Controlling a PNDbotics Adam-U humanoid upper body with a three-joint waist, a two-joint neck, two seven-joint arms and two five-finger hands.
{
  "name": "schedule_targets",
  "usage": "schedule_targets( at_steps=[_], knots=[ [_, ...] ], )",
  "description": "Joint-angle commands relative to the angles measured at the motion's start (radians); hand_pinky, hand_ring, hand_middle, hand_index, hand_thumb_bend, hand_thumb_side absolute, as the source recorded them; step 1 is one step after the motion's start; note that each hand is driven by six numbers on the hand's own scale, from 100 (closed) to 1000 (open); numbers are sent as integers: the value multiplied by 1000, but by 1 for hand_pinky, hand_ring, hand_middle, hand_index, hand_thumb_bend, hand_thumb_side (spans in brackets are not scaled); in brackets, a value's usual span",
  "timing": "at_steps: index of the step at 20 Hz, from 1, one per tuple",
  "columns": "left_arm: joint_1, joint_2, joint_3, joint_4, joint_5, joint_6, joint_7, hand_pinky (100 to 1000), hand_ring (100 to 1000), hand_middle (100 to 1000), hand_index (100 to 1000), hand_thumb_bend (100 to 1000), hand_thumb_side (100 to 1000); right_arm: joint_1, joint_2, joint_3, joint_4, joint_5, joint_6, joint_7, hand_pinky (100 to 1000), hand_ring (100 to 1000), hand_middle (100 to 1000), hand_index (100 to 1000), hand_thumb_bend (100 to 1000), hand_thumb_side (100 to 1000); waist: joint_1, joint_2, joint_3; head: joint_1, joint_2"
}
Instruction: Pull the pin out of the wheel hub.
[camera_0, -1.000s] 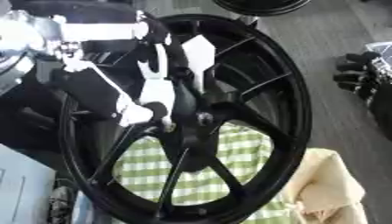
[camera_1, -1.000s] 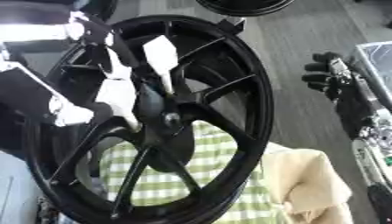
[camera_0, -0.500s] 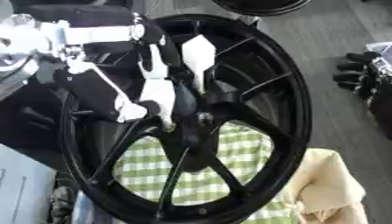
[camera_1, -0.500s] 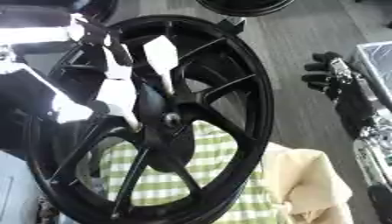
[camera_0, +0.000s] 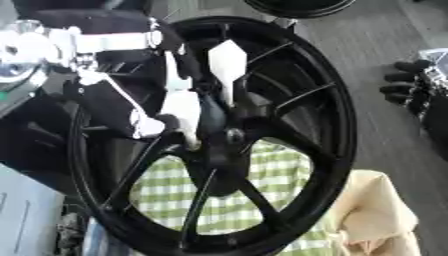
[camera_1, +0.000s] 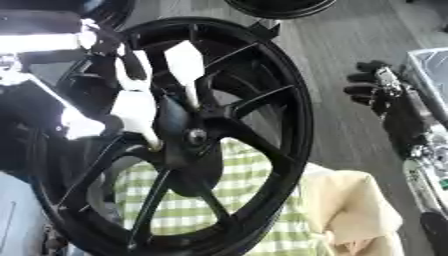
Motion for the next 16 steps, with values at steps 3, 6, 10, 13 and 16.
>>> schedule_targets(
  at_steps=[3, 6, 10, 13, 16],
  knots=[
    [-7, 9, 9, 15, -19, 46, -47, 692, 604, 684, 786, 349, 116, -10, -27, -1, -9, 6, -1, 5, 849, 752, 734, 849, 100, 848, -6, -25, -1, 2, 0],
    [-6, 7, 6, 24, -28, 40, -49, 688, 601, 692, 791, 361, 120, -10, -27, -1, -9, 6, -1, 7, 849, 752, 734, 849, 100, 848, -6, -25, -1, 3, 1],
    [-4, 2, 1, 41, -43, 34, -54, 685, 599, 693, 791, 366, 127, -12, -26, 0, -8, 7, -1, 8, 849, 752, 735, 849, 100, 849, -6, -25, -1, 5, 0],
    [-3, -3, -3, 49, -45, 30, -60, 678, 589, 684, 784, 362, 137, -12, -26, 0, -6, 8, 0, 9, 849, 752, 735, 849, 100, 851, -6, -25, -1, 5, 1],
    [-2, -6, -5, 54, -46, 29, -63, 676, 584, 663, 774, 359, 151, -13, -26, 1, -5, 9, 0, 10, 849, 752, 735, 849, 100, 850, -6, -25, -1, 6, 2]
  ],
)
